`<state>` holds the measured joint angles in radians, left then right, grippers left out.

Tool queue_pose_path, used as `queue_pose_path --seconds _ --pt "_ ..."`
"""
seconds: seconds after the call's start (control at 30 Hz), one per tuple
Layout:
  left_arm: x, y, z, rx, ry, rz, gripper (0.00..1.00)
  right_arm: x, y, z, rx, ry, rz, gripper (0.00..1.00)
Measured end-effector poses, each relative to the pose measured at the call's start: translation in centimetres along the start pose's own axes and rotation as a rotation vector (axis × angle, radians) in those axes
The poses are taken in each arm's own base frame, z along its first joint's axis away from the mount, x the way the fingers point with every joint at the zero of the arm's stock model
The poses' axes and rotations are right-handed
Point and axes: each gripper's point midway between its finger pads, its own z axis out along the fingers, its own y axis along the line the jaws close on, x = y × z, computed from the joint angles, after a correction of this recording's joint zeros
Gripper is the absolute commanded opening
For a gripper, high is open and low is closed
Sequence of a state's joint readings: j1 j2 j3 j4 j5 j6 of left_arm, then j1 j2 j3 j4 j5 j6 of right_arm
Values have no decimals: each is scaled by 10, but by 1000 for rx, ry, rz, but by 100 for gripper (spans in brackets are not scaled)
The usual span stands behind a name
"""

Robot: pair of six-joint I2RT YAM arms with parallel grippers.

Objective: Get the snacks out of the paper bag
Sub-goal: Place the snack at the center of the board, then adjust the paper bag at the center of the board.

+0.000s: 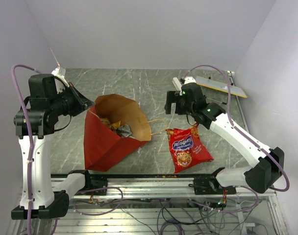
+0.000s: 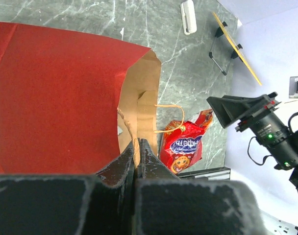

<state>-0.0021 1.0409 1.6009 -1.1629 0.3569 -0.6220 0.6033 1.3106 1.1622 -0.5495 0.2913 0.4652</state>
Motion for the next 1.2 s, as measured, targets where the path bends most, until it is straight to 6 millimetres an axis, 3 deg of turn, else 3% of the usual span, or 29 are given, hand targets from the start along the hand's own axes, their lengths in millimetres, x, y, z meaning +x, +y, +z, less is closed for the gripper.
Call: queue_pose_path --seconds 0.1,0.23,0.37,0.47,0.57,0.63,0.77,0.9,1.1,1.2 --pt "-1 1 0 -8 -6 0 7 -11 36 -3 -197 -10 -57 97" --pt "-3 2 1 -9 -13 3 7 5 74 9 -397 83 -118 95" --pt "-4 3 2 -15 -13 3 7 38 92 36 -488 230 -172 84" --pt "-5 4 5 -24 -10 4 7 59 98 50 -531 352 -194 70" --pt "-6 6 8 -35 -8 5 7 72 103 55 -582 435 -198 65" --pt "-8 7 9 -41 -6 6 7 81 106 49 -620 479 -190 60" --pt "-14 8 12 -54 -11 17 7 85 117 33 -709 508 -159 40" --pt "-24 8 15 -73 -26 30 7 90 128 22 -775 528 -125 12" --pt "-49 -2 27 -70 -47 38 7 102 145 12 -782 559 -133 1" --pt "-67 -10 37 -56 -68 46 7 97 160 6 -787 541 -146 0"
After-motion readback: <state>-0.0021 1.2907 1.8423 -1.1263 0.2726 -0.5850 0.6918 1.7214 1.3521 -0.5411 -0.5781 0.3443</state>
